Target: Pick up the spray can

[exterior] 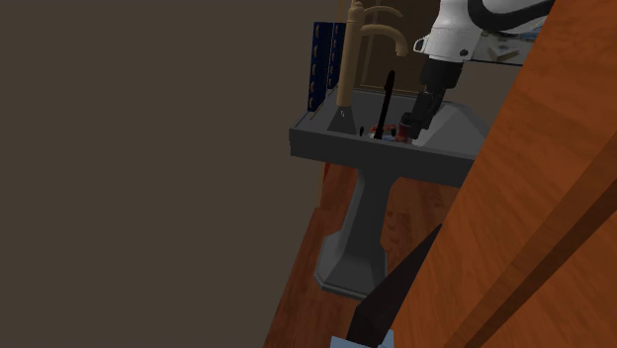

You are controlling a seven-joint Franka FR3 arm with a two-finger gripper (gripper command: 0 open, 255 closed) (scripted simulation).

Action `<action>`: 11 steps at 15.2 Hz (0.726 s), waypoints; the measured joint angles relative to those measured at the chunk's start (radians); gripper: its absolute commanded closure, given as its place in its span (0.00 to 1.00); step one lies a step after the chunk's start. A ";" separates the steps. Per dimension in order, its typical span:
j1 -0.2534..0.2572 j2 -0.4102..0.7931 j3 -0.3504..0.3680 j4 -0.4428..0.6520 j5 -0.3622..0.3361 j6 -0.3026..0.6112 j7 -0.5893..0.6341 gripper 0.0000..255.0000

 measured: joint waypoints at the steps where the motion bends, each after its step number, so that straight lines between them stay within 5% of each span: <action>1: 0.000 0.000 0.000 0.000 0.000 0.000 0.000 0.00; 11: -0.063 0.154 -0.186 0.049 -0.102 0.106 -0.243 0.00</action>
